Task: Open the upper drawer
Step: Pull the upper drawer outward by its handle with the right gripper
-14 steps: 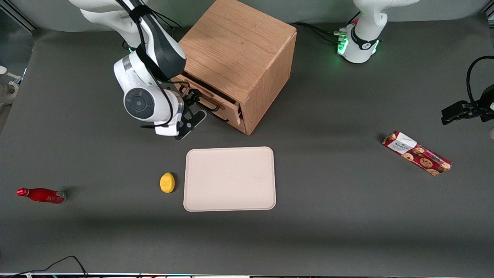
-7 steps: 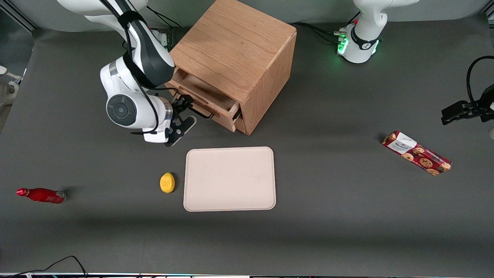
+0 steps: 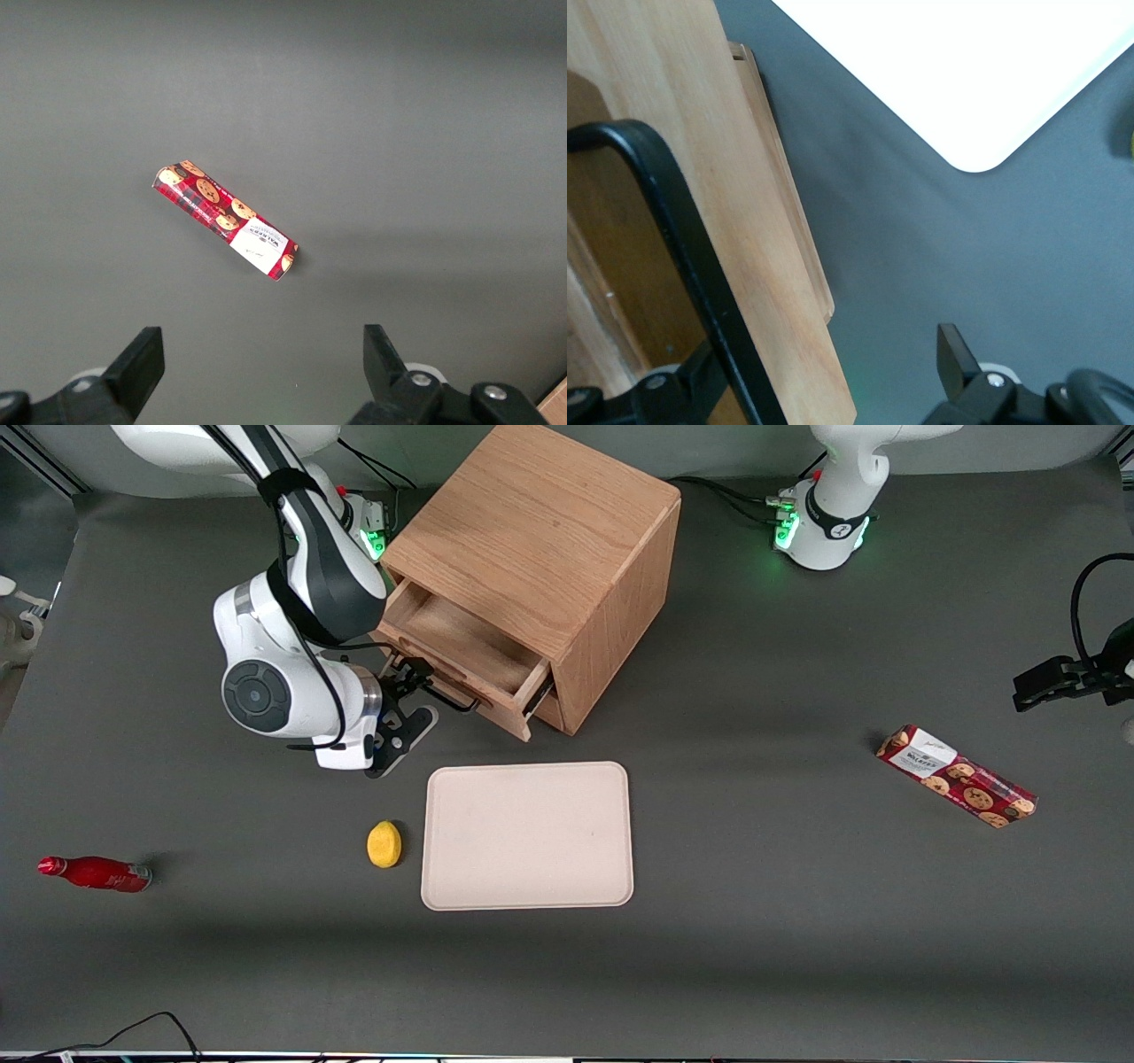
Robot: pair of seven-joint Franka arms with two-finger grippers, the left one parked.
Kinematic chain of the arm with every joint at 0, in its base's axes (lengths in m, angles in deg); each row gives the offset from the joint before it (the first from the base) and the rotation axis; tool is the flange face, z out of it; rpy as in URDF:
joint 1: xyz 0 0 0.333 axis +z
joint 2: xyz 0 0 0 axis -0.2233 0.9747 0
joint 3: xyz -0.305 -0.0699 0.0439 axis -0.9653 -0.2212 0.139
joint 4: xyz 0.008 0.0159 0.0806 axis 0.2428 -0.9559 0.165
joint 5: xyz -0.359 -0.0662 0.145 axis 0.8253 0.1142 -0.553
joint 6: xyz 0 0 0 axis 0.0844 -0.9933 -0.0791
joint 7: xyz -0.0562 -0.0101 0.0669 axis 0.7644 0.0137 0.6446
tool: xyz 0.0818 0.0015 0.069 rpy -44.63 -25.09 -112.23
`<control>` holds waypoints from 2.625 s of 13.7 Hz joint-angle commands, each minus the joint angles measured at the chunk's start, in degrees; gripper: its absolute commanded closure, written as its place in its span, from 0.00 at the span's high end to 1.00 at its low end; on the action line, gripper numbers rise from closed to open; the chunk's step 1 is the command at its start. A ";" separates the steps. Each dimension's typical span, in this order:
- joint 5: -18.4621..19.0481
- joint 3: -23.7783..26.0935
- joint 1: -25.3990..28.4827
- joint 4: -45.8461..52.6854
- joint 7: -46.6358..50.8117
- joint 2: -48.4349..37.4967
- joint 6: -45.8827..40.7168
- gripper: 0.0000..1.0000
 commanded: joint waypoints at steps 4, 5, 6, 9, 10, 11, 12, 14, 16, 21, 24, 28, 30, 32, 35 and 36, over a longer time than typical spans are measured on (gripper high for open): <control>2.68 0.21 -2.76 3.49 -4.57 1.75 -0.24 1.00; 2.95 0.21 -2.85 3.58 -4.66 1.84 -0.24 1.00; 3.21 0.12 -2.85 3.84 -5.01 1.84 -0.24 1.00; 4.18 0.21 -4.16 4.28 -6.94 1.93 0.99 1.00; 4.18 0.21 -4.25 4.37 -7.47 2.10 1.08 1.00; 4.27 0.21 -4.78 4.54 -7.56 2.37 1.08 1.00; 4.27 0.21 -5.04 4.98 -7.56 2.54 1.08 1.00; 4.27 0.21 -5.31 5.33 -8.52 2.81 1.17 1.00; 4.27 0.21 -6.18 5.78 -10.19 3.25 1.61 1.00; 4.10 0.30 -6.45 6.30 -10.99 4.65 2.84 1.00; 3.92 0.30 -6.45 6.39 -11.08 4.92 4.41 1.00; 3.83 0.30 -6.27 8.23 -11.51 6.14 4.68 1.00; 3.83 0.30 -6.54 9.02 -13.53 6.76 4.68 1.00; 3.83 0.30 -6.54 10.52 -13.89 7.73 4.68 1.00; 3.83 0.12 -6.54 12.53 -13.89 8.95 4.68 1.00; 3.92 0.12 -6.54 13.59 -13.98 9.48 4.68 1.00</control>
